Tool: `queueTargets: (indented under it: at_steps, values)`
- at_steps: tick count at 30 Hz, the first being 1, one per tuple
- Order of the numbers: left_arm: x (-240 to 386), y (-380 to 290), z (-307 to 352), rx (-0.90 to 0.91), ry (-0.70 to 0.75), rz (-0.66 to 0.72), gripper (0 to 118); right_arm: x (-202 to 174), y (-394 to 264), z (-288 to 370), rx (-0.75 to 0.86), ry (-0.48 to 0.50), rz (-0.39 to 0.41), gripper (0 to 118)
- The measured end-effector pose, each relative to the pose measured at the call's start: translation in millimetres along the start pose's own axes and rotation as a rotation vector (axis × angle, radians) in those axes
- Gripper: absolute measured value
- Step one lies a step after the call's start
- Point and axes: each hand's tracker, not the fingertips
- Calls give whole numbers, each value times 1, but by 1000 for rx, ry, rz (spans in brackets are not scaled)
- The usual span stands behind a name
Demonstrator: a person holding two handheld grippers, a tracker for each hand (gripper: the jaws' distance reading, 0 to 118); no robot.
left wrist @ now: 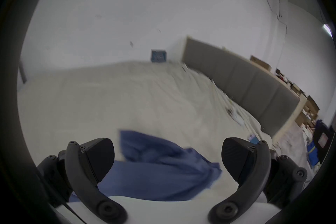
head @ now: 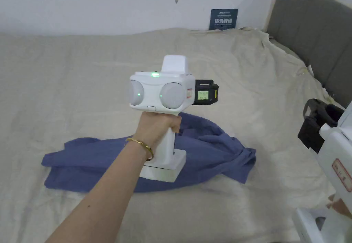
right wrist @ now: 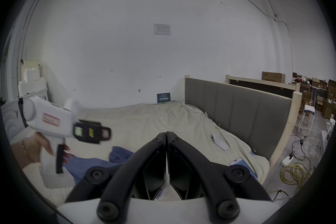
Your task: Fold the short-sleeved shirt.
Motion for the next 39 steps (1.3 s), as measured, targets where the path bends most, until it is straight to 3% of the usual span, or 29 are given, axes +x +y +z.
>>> queueTargets:
  at_steps: [9, 14, 17, 20, 21, 23, 25, 28, 39]
  values:
    - [-111, -3, 107, 289, 427, 10, 117, -58, 11, -23, 44, 134, 19, 0]
    - [-136, -34, 153, 362, 559, -18, 110, -81, 7, -31, 49, 189, 29, 0]
    - [-146, -55, 169, 364, 594, -53, 95, -90, 1, -33, 46, 211, 37, 0]
    - [-150, -76, 180, 360, 612, -59, 68, -98, -4, -30, 41, 228, 30, 0]
    - [-151, -81, 182, 353, 615, -58, 50, -99, -6, -29, 39, 230, 30, 0]
    - [-151, -90, 183, 343, 623, -45, 45, -101, -8, -26, 34, 235, 29, 0]
    - [-148, -98, 188, 347, 622, -29, 21, -102, -10, -23, 34, 238, 28, 0]
    - [-144, -105, 191, 344, 621, -28, 3, -104, -12, -18, 36, 236, 29, 0]
    - [-134, -109, 193, 330, 584, -1, 0, -102, -21, -11, 11, 227, 33, 0]
